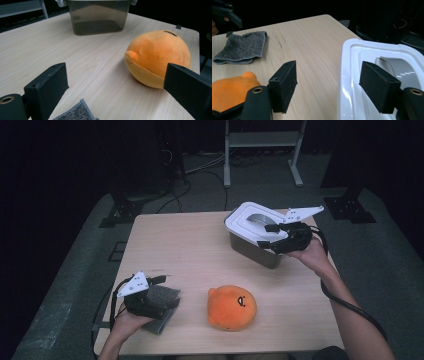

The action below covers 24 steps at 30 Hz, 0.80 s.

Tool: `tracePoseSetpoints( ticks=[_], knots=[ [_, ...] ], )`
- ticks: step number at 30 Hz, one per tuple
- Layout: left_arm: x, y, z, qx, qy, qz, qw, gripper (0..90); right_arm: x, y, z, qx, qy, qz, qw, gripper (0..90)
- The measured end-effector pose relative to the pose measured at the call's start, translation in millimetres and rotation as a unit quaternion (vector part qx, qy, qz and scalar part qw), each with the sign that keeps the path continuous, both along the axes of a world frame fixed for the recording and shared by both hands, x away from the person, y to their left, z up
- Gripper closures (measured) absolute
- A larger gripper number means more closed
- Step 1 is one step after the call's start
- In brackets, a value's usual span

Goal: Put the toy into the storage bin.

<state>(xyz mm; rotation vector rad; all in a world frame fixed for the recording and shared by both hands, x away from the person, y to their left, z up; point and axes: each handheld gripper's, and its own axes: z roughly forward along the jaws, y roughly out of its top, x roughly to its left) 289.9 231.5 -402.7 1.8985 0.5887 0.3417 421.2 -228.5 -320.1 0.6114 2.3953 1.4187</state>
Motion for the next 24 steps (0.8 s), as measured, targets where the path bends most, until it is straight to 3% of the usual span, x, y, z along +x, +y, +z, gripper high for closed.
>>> tracePoseSetpoints(
  ticks=[8, 24],
  knots=[
    [1.9, -0.1, -1.0, -0.004, 0.000, -0.003, 1.0000, 4.8, 18.5, -6.5, 9.1, 0.005, -0.006, -0.021, 0.9997, 28.6],
    [4.5, 3.7, -0.7, -0.018, 0.001, -0.004, 0.9998, 4.8, 58.4, -7.3, 0.7, 0.003, 0.008, -0.055, 0.9984, 29.1]
  ],
)
